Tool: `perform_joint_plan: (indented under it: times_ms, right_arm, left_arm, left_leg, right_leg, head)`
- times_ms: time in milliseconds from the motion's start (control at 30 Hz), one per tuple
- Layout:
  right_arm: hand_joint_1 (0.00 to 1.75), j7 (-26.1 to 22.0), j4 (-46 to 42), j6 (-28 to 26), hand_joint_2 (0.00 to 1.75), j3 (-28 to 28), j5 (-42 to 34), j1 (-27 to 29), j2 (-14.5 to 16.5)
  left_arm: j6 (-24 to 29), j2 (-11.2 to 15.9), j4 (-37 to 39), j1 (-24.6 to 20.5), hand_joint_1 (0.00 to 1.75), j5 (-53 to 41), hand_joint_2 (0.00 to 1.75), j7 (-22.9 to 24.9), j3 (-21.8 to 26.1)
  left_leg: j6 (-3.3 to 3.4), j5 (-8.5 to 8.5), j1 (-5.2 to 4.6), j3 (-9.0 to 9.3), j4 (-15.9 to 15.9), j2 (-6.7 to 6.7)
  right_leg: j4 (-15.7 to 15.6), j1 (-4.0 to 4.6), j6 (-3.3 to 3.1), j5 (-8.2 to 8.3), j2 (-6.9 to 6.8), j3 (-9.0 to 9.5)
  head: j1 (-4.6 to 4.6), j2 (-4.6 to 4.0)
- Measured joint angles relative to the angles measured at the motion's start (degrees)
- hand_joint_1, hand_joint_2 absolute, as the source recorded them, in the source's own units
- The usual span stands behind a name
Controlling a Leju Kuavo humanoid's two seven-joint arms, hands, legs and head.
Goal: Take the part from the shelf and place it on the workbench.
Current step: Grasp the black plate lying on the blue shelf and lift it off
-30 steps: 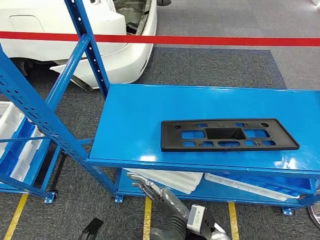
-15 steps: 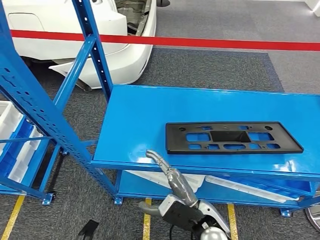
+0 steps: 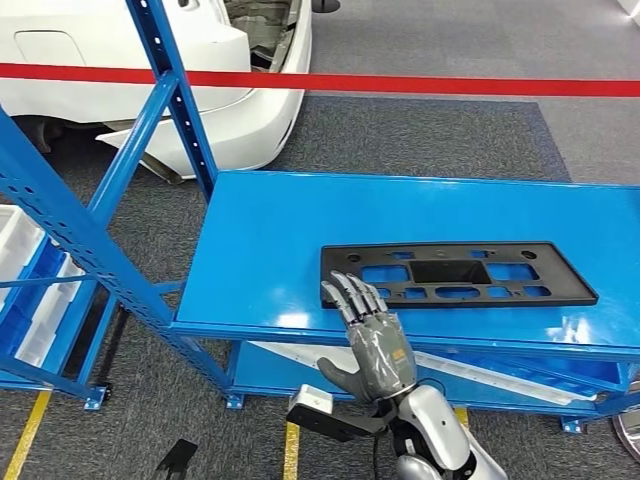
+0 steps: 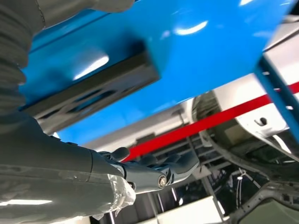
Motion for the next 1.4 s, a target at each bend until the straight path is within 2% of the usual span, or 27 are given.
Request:
perform_joint_plan:
  times_ms: [33, 100, 133, 167, 200, 233, 300, 333, 367, 433, 500, 567, 633, 667, 700, 733, 800, 867, 967, 1033, 1067, 1133, 1167, 1200, 1233, 1333, 1400]
  right_arm:
    - [0.0, 0.5, 0.3, 0.2, 1.75, 0.2, 0.6, -0.4, -0.1]
    - [0.0, 1.6, 0.9, 1.1, 1.75, 0.5, 1.8, -1.0, -0.4]
    - [0.0, 2.2, 1.3, 1.7, 1.75, 0.7, 2.3, -1.2, -0.7]
    - [0.0, 2.8, 1.6, 2.4, 1.75, 0.8, 2.9, -1.4, -1.0]
    - [0.0, 3.2, 1.9, 3.0, 1.75, 0.9, 3.2, -1.6, -1.3]
    - [0.0, 3.6, 2.2, 3.6, 1.75, 1.0, 3.4, -1.8, -1.5]
    - [0.0, 4.0, 2.5, 4.7, 1.75, 1.1, 3.5, -2.3, -2.1]
    - [0.0, 4.3, 2.7, 5.1, 1.75, 1.2, 3.5, -2.6, -2.4]
    - [0.0, 4.5, 2.8, 5.5, 1.75, 1.3, 3.5, -2.8, -2.7]
    - [0.0, 5.0, 3.0, 6.2, 1.75, 1.5, 3.3, -3.1, -3.3]
    - [0.0, 5.6, 3.1, 6.5, 1.75, 1.6, 3.3, -3.4, -4.0]
    - [0.0, 6.3, 3.1, 6.6, 1.75, 1.6, 3.4, -3.6, -4.7]
    - [0.0, 7.2, 3.1, 6.7, 1.75, 1.6, 4.1, -3.5, -5.3]
    - [0.0, 7.6, 3.1, 6.6, 1.75, 1.5, 4.6, -3.4, -5.6]
    - [0.0, 8.0, 3.1, 6.6, 1.75, 1.5, 5.2, -3.3, -5.9]
    - [0.0, 8.5, 3.1, 6.5, 1.75, 1.4, 5.8, -3.3, -6.1]
    - [0.0, 9.3, 3.1, 6.3, 1.75, 1.2, 7.1, -3.3, -6.5]
    - [0.0, 10.1, 3.2, 6.1, 1.75, 0.8, 8.7, -3.3, -6.7]
    - [0.0, 11.6, 3.5, 5.4, 1.75, 0.0, 12.0, -2.8, -6.9]
    - [0.0, 12.9, 3.8, 4.7, 1.75, -0.4, 14.9, -2.6, -6.9]
    - [0.0, 13.6, 4.0, 4.3, 1.75, -0.6, 16.5, -2.5, -6.9]
    - [0.0, 14.8, 4.9, 3.8, 1.75, -1.1, 19.7, -2.1, -6.8]
    - [0.0, 15.3, 5.5, 3.7, 1.75, -1.4, 20.9, -1.8, -6.6]
    - [0.0, 15.6, 6.2, 3.6, 1.75, -1.7, 21.7, -1.5, -6.5]
    - [0.0, 15.8, 6.8, 3.5, 1.75, -2.1, 22.2, -1.3, -6.4]
    - [0.0, 16.0, 8.3, 3.1, 1.75, -3.7, 22.8, -1.0, -5.9]
    - [0.0, 15.9, 9.2, 2.7, 1.75, -4.8, 22.8, -0.9, -5.6]
  left_arm:
    - [0.0, 0.0, 0.0, 0.0, 0.0, 0.0, 0.0, 0.0, 0.1]
    - [0.0, 0.0, 0.0, 0.0, 0.0, -0.1, 0.0, -0.1, 0.3]
    - [0.0, 0.0, 0.0, 0.1, 0.0, -0.1, 0.0, -0.1, 0.4]
    - [0.0, 0.0, 0.0, 0.2, 0.0, -0.1, 0.0, -0.1, 0.5]
    - [0.0, 0.0, 0.0, 0.2, 0.0, -0.1, 0.0, -0.1, 0.6]
    - [0.0, 0.0, 0.0, 0.3, 0.0, -0.1, 0.0, -0.1, 0.7]
    - [0.0, 0.0, 0.0, 0.2, 0.0, -0.2, 0.0, -0.1, 0.8]
    - [0.0, 0.0, 0.0, 0.2, 0.0, -0.2, 0.0, -0.1, 0.9]
    - [0.0, 0.0, 0.0, 0.1, 0.0, -0.3, 0.0, -0.1, 0.9]
    - [0.1, 0.0, 0.0, 0.2, 0.0, -0.3, 0.0, -0.2, 1.0]
    - [0.3, 0.1, 0.0, 0.3, 0.0, -0.5, 0.0, -0.2, 1.1]
    - [0.5, 0.1, 0.0, 0.2, 0.0, -0.8, 0.0, -0.3, 1.3]
    - [0.6, 0.1, 0.0, 0.1, 0.0, -1.0, 0.0, -0.3, 1.6]
    - [0.6, 0.1, 0.0, 0.2, 0.0, -1.0, 0.0, -0.3, 1.7]
    - [0.7, 0.1, 0.0, 0.2, 0.0, -1.1, 0.0, -0.3, 1.7]
    - [0.7, 0.1, 0.0, 0.2, 0.0, -1.1, 0.0, -0.3, 1.8]
    - [0.7, 0.1, 0.0, 0.2, 0.0, -1.1, 0.0, -0.3, 1.8]
    - [0.6, 0.1, 0.0, 0.2, 0.0, -1.2, 0.0, -0.4, 1.9]
    - [0.5, 0.2, 0.0, 0.3, 0.0, -1.3, 0.0, -0.5, 2.1]
    - [0.5, 0.2, 0.0, 0.3, 0.0, -1.6, 0.0, -0.7, 2.3]
    - [0.5, 0.3, 0.0, 0.3, 0.0, -1.8, 0.0, -0.8, 2.5]
    - [0.4, 0.3, 0.0, 0.4, 0.0, -2.1, 0.0, -0.9, 2.7]
    - [0.3, 0.3, 0.0, 0.4, 0.0, -2.2, 0.0, -1.0, 2.9]
    - [0.3, 0.3, 0.0, 0.5, 0.0, -2.2, 0.0, -1.0, 3.1]
    - [0.3, 0.4, 0.0, 0.5, 0.0, -2.3, 0.0, -1.0, 3.2]
    - [0.2, 0.6, 0.0, 0.4, 0.0, -2.8, 0.0, -1.1, 3.4]
    - [0.1, 0.6, 0.0, 0.3, 0.0, -3.2, 0.0, -1.2, 3.4]
  left_leg:
    - [-0.16, -1.32, 0.02, -0.89, 2.0, 0.01]
    - [-0.36, -4.85, 0.03, -4.23, 9.3, 0.01]
    - [-0.45, -6.09, 0.04, -5.99, 12.9, 0.01]
    - [-0.49, -6.39, 0.04, -7.1, 15.0, 0.02]
    - [-0.45, -5.56, 0.03, -7.21, 14.9, 0.02]
    - [-0.33, -3.74, 0.03, -6.22, 12.4, 0.02]
    - [0.05, 0.27, -0.04, -2.79, 4.6, 0.03]
    - [0.24, 1.36, -0.11, -1.49, 1.7, 0.03]
    - [0.39, 1.73, -0.2, -0.85, 0.1, 0.02]
    - [0.76, 1.56, -0.34, -0.79, -0.4, -0.02]
    - [1.36, 1.73, -0.22, -0.72, -0.6, -0.01]
    - [1.89, 1.83, -0.02, -0.64, -0.8, 0.02]
    - [2.09, 1.79, -0.03, -0.64, -0.8, 0.03]
    - [2.11, 1.77, -0.04, -0.62, -0.7, 0.03]
    - [2.12, 1.74, -0.04, -0.56, -0.7, 0.02]
    - [2.1, 1.69, -0.05, -0.46, -0.7, -0.01]
    - [1.94, 1.51, -0.11, -0.16, -0.7, -0.08]
    - [1.6, 1.31, -0.27, -0.05, -0.7, -0.11]
    - [0.79, 1.1, -0.21, 0.0, -0.8, -0.09]
    - [0.29, -0.37, -0.15, -0.6, 0.9, -0.06]
    - [0.11, -1.95, -0.1, -1.68, 3.4, -0.05]
    - [-0.24, -5.36, -0.06, -5.06, 10.9, -0.05]
    - [-0.38, -6.21, -0.03, -6.47, 13.8, -0.05]
    - [-0.47, -5.99, -0.02, -7.07, 14.8, -0.04]
    - [-0.48, -4.73, 0.01, -6.64, 13.6, -0.03]
    - [-0.14, 0.51, 0.03, -1.93, 3.0, -0.01]
    - [0.26, 1.19, -0.15, -0.65, 0.0, -0.04]
  right_leg:
    - [-0.2, -0.14, -0.34, 0.09, -0.06, 0.08]
    - [-0.2, -0.12, -0.68, 0.06, -0.16, 0.1]
    - [-0.2, -0.07, -0.73, 0.04, -0.18, 0.12]
    - [-0.2, -0.04, -0.74, 0.0, -0.16, 0.15]
    - [-0.2, -0.02, -0.73, -0.04, -0.12, 0.2]
    - [-0.1, -0.01, -0.68, -0.11, -0.06, 0.31]
    - [0.0, 0.1, -0.36, -0.36, 0.06, 0.47]
    - [0.2, 0.19, -0.1, -0.46, 0.09, 0.4]
    - [0.3, 0.28, 0.17, -0.51, 0.1, 0.28]
    - [0.3, 0.28, 0.73, -0.47, 0.07, 0.12]
    - [1.1, 0.14, 1.35, -1.29, 0.01, -0.1]
    - [5.8, -0.01, 1.92, -4.16, -0.06, -2.2]
    - [13.7, -0.12, 2.28, -7.47, -0.09, -5.98]
    - [16.2, -0.15, 2.38, -8.02, -0.09, -7.33]
    - [16.6, -0.17, 2.39, -7.41, -0.09, -7.67]
    - [14.6, -0.18, 2.3, -5.73, -0.1, -6.85]
    - [6.5, -0.1, 1.9, -1.58, -0.08, -3.12]
    - [1.2, 0.13, 1.44, 0.18, -0.05, -0.65]
    - [0.2, 0.23, 0.67, 0.12, -0.03, -0.35]
    - [-0.2, -0.03, -0.02, 0.35, -0.1, -0.12]
    - [-0.4, -0.16, -0.27, 0.44, -0.16, -0.01]
    - [-0.4, -0.13, -0.49, 0.42, -0.24, 0.02]
    - [-0.4, -0.11, -0.5, 0.39, -0.26, 0.03]
    - [-0.4, -0.11, -0.51, 0.36, -0.25, 0.05]
    - [-0.3, -0.12, -0.46, 0.32, -0.2, 0.08]
    - [0.2, -0.08, 0.07, -0.07, -0.03, 0.03]
    - [0.5, 0.09, 0.63, -0.2, 0.0, -0.22]
  head:
    - [-0.03, 0.0]
    - [-0.05, 0.0]
    - [-0.04, 0.0]
    - [-0.04, 0.0]
    - [-0.04, 0.0]
    - [-0.05, 0.0]
    - [-0.05, 0.01]
    - [-0.03, 0.0]
    - [0.0, 0.01]
    - [0.04, 0.0]
    - [0.06, 0.0]
    - [0.11, 0.0]
    - [0.14, 0.01]
    - [0.14, 0.01]
    - [0.14, 0.01]
    - [0.14, 0.01]
    - [0.13, 0.0]
    - [0.1, 0.0]
    - [0.05, 0.0]
    - [0.0, 0.0]
    - [-0.03, 0.0]
    - [-0.06, 0.0]
    - [-0.05, 0.0]
    - [-0.05, 0.0]
    - [-0.06, 0.0]
    - [-0.08, 0.0]
    - [-0.1, 0.0]
